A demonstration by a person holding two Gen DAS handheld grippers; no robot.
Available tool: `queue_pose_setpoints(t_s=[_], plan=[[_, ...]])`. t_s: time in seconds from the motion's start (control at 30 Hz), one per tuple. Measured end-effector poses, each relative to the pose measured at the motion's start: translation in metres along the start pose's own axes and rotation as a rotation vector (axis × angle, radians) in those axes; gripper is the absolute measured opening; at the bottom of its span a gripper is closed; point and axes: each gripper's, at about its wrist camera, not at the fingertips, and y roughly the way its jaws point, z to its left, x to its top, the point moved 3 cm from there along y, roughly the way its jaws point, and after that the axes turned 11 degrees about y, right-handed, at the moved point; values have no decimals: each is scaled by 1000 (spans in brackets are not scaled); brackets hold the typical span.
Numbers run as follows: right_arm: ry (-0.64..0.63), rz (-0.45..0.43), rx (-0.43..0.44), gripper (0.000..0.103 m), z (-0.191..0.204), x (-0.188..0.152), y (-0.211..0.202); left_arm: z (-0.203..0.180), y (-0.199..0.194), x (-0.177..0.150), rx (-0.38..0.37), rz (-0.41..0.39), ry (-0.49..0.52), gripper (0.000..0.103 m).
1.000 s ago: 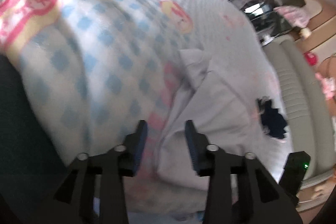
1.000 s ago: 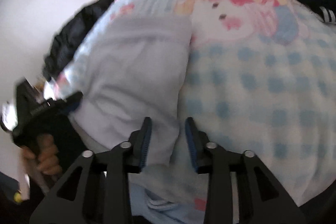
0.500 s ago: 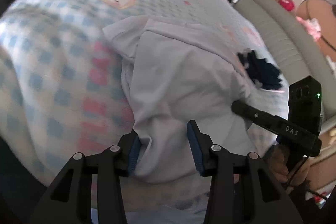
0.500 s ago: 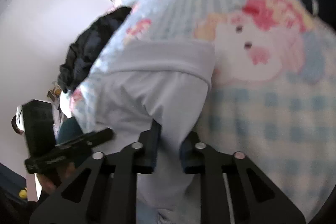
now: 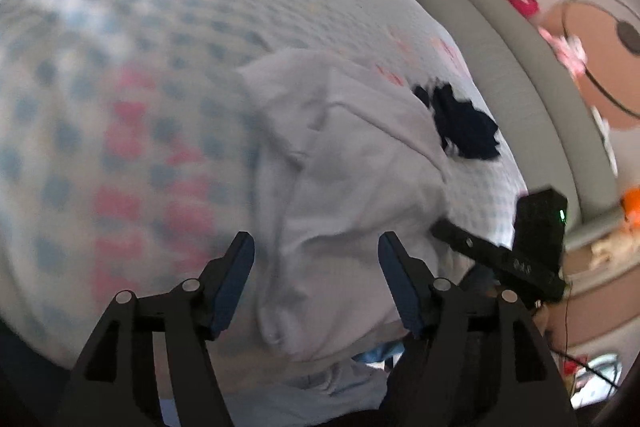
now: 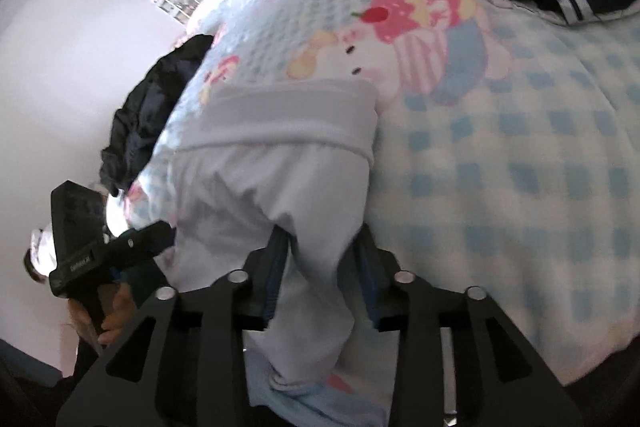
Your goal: Fold clothes
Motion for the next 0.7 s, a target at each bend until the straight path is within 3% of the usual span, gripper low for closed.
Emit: queue_pose_setpoints(t_s=[0.1,0.17,0.2,0.23,0.37,0.7], plan=[[4,26,23,46,2,7,17,-1,32,12,59,80,39,66],[-12,26,0,42,8,8,29,-9,42,19,79,85,70,61],[-19,18,-18,38,12,8,31,-13,45,22,88,85,86,43],[-22,11,-33,35,14,7,32,-20,46,24,106,80,110,34],[-24,-20,-48,25,20,7,23,-49,42,27,171,60,198,29],[-24,-170,-76,22,26,29,-55,-109,20,62,77,24,281,27]])
